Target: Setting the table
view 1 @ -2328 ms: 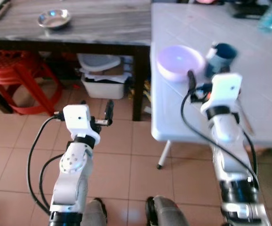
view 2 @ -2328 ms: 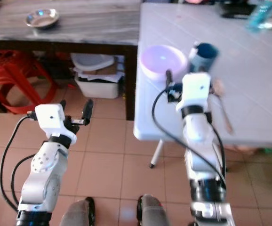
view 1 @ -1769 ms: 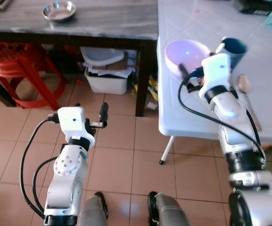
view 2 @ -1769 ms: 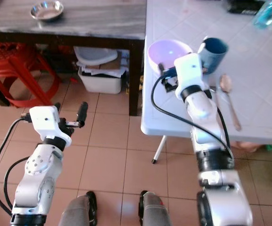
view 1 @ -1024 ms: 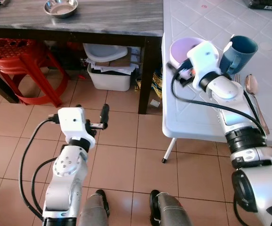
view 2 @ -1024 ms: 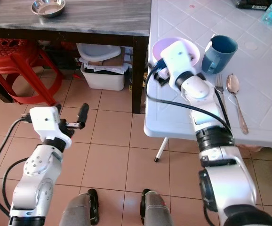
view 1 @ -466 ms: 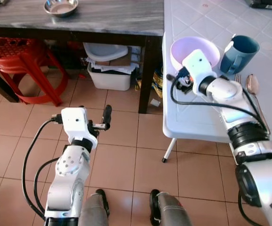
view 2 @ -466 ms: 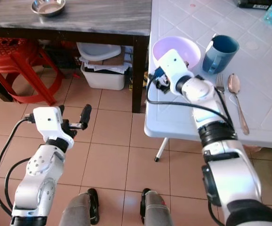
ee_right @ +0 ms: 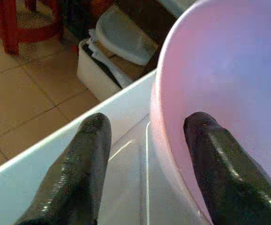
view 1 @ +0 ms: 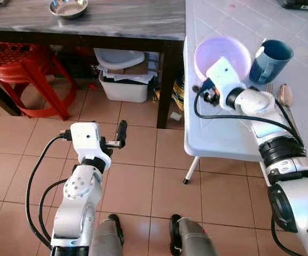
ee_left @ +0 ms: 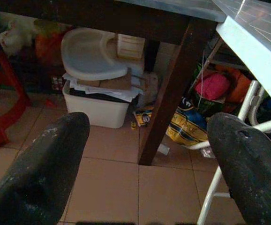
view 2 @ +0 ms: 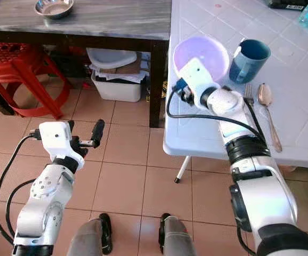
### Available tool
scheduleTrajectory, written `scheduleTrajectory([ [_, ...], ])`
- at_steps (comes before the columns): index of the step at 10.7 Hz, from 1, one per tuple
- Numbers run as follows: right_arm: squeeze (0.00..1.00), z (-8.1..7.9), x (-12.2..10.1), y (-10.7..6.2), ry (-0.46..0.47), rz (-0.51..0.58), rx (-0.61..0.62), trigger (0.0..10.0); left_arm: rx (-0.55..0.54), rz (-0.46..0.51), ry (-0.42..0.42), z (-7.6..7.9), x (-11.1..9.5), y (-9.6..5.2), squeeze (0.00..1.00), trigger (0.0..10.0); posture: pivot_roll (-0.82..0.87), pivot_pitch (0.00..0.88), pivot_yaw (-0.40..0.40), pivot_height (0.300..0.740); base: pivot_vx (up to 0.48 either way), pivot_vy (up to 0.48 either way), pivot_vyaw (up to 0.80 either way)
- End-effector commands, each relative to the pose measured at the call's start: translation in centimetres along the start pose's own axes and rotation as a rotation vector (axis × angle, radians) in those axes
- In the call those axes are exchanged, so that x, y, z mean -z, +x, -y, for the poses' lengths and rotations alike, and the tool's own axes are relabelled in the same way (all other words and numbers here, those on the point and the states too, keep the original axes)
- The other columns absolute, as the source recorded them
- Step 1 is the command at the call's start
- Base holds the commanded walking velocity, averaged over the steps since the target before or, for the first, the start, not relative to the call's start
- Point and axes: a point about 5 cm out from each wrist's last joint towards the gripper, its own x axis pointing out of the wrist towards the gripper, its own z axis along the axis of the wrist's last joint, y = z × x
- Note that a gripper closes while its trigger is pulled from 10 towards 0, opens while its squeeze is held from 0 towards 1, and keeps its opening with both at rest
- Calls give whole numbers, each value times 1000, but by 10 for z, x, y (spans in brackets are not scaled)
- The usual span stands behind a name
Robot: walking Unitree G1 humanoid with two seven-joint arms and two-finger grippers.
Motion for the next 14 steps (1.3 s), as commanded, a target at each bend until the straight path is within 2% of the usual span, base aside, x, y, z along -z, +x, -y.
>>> scheduleTrajectory([
  [1,0,4,3,-2,-11,-33,-15,0,3,-27,-3,0,5,-1,0,10000,-7,244,10,740,0,0,0],
  [12,0,-12,16,-6,16,-30,-55,0,-4,-23,-4,0,5,4,0,10000,-9,235,17,740,0,0,0],
  [14,0,-14,12,-7,14,19,-27,0,-54,3,32,-6,1,5,0,10000,-8,230,16,740,0,0,0],
])
